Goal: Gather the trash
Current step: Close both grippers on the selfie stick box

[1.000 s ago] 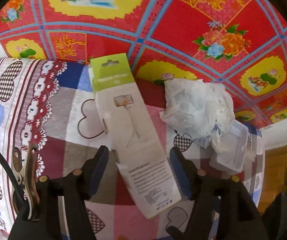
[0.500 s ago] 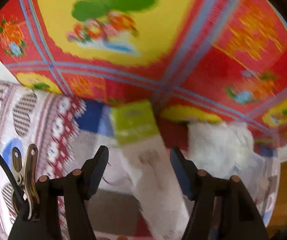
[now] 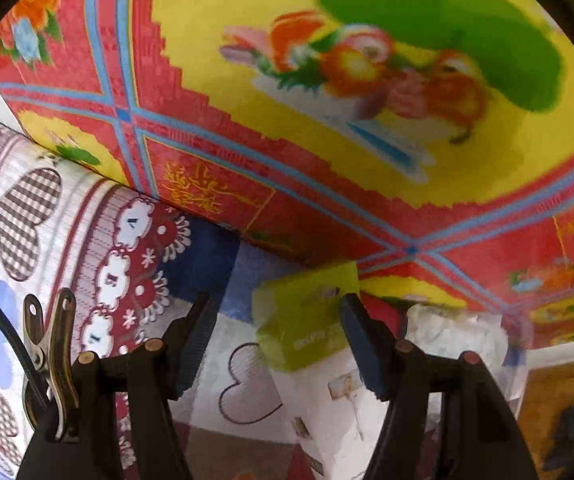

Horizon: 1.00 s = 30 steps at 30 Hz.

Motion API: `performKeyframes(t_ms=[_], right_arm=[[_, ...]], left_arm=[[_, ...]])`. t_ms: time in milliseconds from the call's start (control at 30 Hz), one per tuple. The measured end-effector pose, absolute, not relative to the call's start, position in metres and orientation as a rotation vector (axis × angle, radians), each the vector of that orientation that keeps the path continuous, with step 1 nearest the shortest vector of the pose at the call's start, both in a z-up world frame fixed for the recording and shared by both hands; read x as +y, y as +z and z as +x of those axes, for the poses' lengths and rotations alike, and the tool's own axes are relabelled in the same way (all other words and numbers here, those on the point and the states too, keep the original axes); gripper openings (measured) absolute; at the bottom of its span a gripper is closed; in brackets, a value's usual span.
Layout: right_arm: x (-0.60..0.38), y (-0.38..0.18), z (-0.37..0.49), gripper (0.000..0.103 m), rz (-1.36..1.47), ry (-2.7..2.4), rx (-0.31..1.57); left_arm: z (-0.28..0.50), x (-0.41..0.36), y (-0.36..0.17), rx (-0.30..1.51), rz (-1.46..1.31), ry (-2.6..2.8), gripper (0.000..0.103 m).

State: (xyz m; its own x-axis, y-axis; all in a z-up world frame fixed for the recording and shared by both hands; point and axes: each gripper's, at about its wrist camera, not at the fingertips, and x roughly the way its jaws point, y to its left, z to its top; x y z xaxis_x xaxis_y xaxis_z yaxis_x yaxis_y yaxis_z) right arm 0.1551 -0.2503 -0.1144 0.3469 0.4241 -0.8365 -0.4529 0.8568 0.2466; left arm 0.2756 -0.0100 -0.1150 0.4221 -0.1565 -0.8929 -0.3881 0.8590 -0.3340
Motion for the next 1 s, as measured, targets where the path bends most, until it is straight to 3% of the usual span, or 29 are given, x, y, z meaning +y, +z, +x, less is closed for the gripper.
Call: performKeyframes(t_ms=[100, 267, 400, 500, 800, 1000], right_arm=[[-0.262, -0.115, 0.158, 0.058, -0.012, 0.542, 1.086], [-0.273, -0.111, 0.164, 0.057, -0.002, 0.493, 1.079], [-0.279, -0.108, 0.171, 0.058, 0.006, 0.471, 1.073], [-0.282, -0.108, 0.175, 0.058, 0.0, 0.454, 1.075], [-0.301, -0.105, 0.177, 0.065, -0.053, 0.419, 1.079], [-0.304, -0.106, 0.177, 0.065, -0.071, 0.42, 1.071]], left_arm=[[0.279, -0.008, -0.122, 1.134, -0.602, 0.122, 0.067], [0.281, -0.02, -0.129, 1.139, -0.6, 0.022, 0.061], [0.27, -0.028, -0.126, 1.136, -0.558, -0.054, 0.045], [0.261, -0.033, -0.124, 1.153, -0.525, -0.104, 0.04], [0.236, -0.072, -0.121, 1.193, -0.413, -0.205, 0.04], [0.242, -0.105, -0.127, 1.2, -0.358, -0.225, 0.053]])
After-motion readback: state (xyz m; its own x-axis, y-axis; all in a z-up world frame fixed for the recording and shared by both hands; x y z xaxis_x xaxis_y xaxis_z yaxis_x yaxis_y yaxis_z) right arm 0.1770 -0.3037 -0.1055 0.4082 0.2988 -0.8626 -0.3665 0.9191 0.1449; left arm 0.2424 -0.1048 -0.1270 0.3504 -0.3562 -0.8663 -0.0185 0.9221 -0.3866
